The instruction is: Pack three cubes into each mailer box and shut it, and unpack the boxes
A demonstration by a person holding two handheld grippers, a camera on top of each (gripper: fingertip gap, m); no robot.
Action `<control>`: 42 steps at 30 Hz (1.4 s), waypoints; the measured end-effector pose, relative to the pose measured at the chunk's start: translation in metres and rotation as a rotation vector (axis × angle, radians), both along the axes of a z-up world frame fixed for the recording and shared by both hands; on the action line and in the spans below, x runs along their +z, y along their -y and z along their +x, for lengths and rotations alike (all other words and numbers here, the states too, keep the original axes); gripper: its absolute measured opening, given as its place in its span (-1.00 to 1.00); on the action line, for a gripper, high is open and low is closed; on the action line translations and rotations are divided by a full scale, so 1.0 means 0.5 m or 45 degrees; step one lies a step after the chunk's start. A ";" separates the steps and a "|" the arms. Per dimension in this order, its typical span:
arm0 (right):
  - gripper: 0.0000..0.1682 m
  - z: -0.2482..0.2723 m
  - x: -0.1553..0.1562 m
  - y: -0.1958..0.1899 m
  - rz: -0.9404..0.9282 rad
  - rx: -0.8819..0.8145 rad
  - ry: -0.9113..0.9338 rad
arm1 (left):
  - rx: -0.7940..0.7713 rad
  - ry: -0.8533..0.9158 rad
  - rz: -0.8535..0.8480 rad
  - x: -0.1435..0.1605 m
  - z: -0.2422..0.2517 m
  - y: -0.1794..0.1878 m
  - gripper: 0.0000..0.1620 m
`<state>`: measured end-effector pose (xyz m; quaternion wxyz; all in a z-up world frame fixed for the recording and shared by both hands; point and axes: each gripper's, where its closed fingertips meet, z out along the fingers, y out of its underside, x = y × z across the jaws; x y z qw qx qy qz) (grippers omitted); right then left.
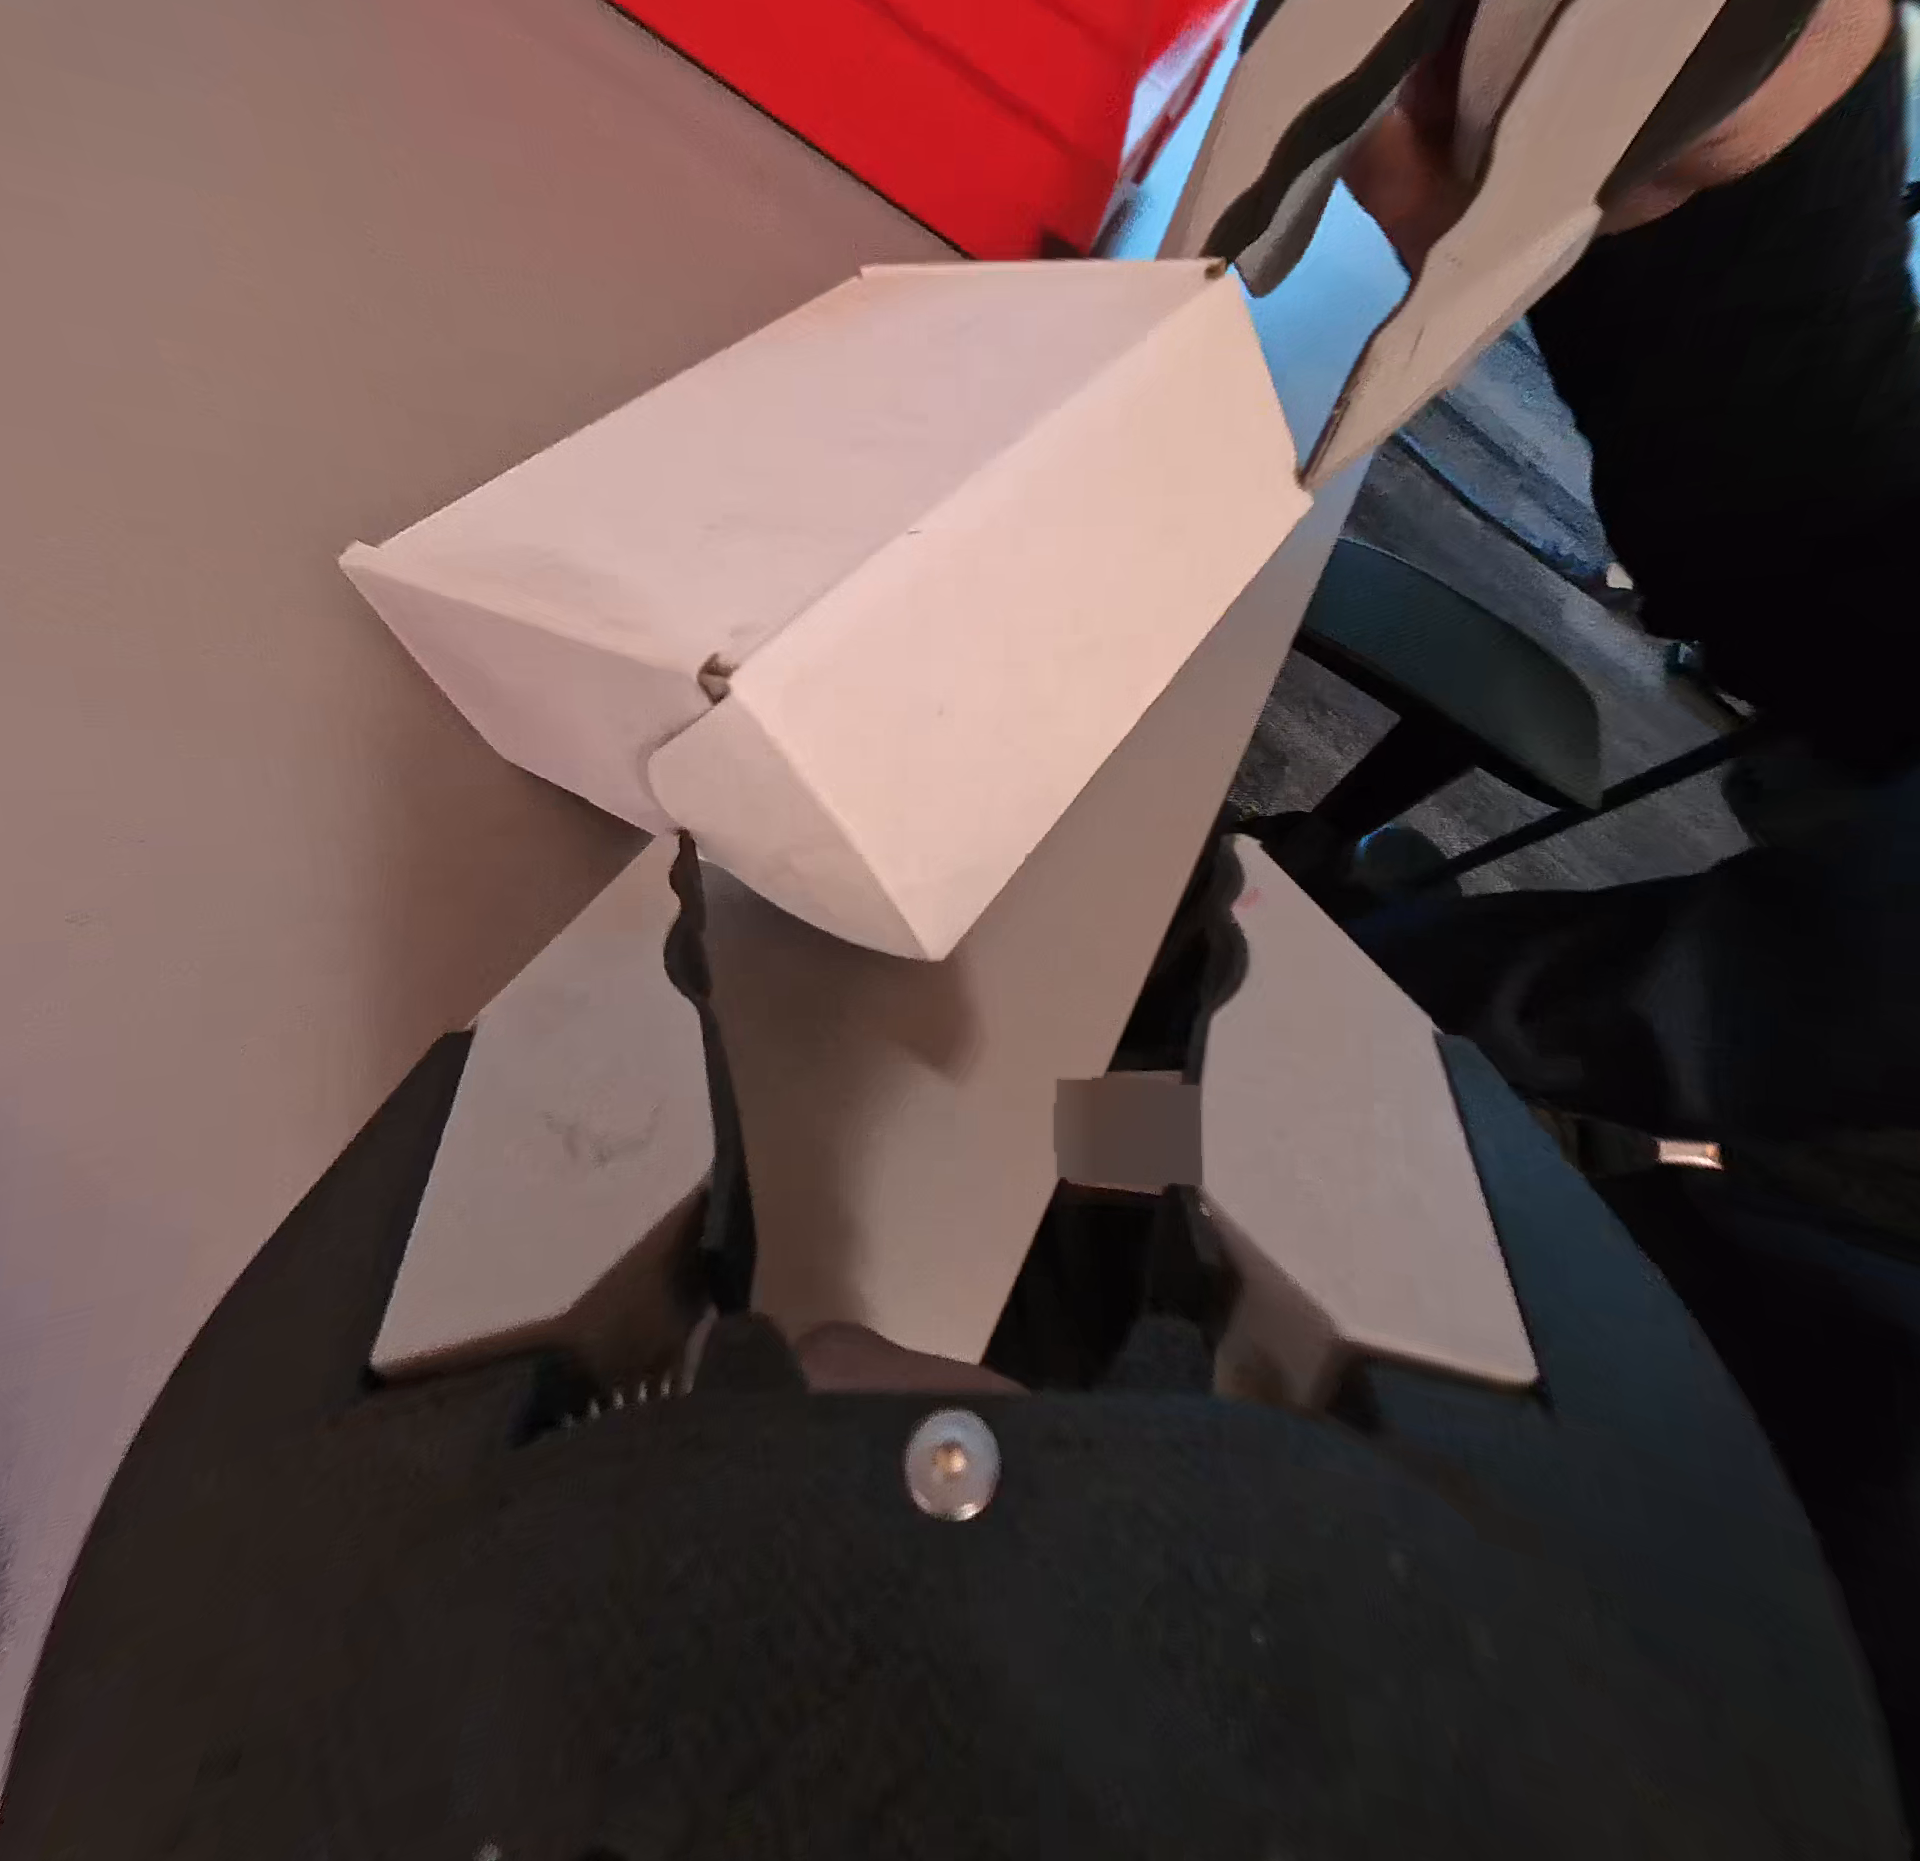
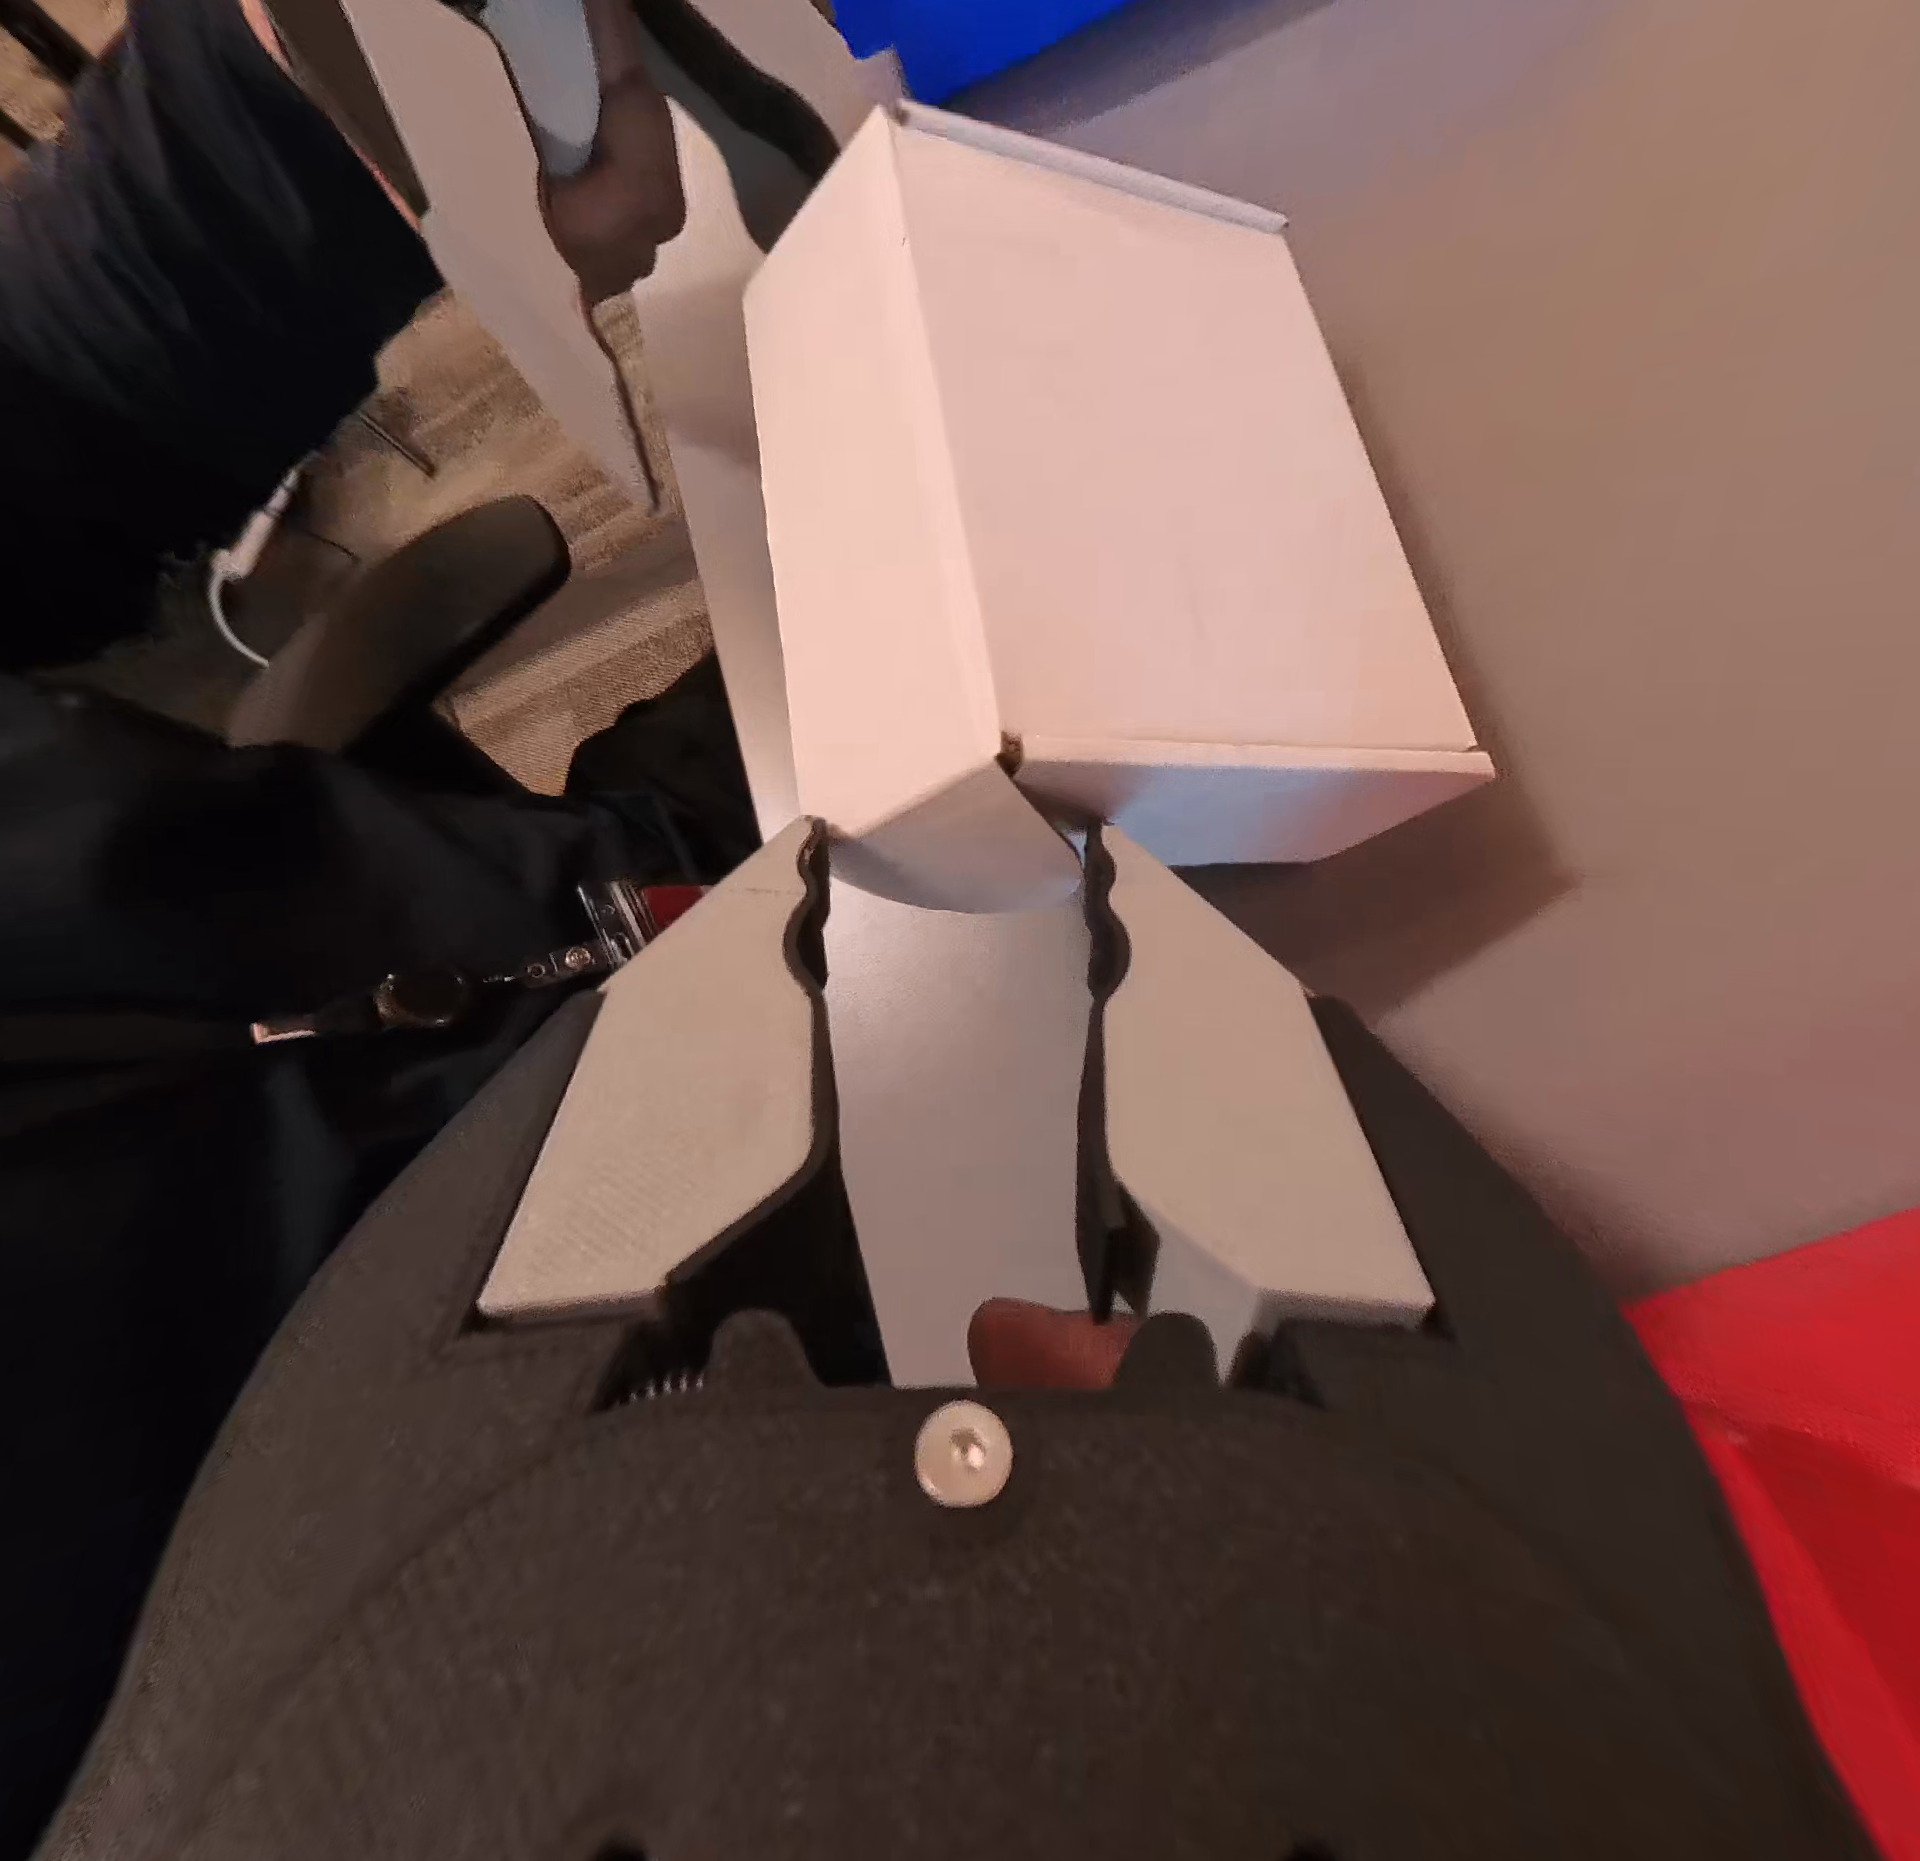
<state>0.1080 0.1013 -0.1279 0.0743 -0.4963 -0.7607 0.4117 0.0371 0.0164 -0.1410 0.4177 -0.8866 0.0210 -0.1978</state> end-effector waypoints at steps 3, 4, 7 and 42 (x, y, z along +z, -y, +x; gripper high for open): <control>-0.46 -0.025 0.008 -0.015 -0.129 -0.044 0.024 | 0.017 0.068 -0.055 0.013 -0.009 -0.008 0.26; -0.46 -0.033 0.014 -0.021 -0.179 -0.061 0.036 | 0.033 0.107 -0.073 0.021 -0.014 -0.013 0.28; -0.43 -0.059 0.033 -0.045 -0.301 -0.122 0.057 | 0.054 0.196 -0.137 0.040 -0.032 -0.029 0.26; -0.58 -0.189 0.060 -0.140 0.549 0.093 -0.228 | -0.180 -0.441 0.001 0.078 -0.212 -0.156 -0.45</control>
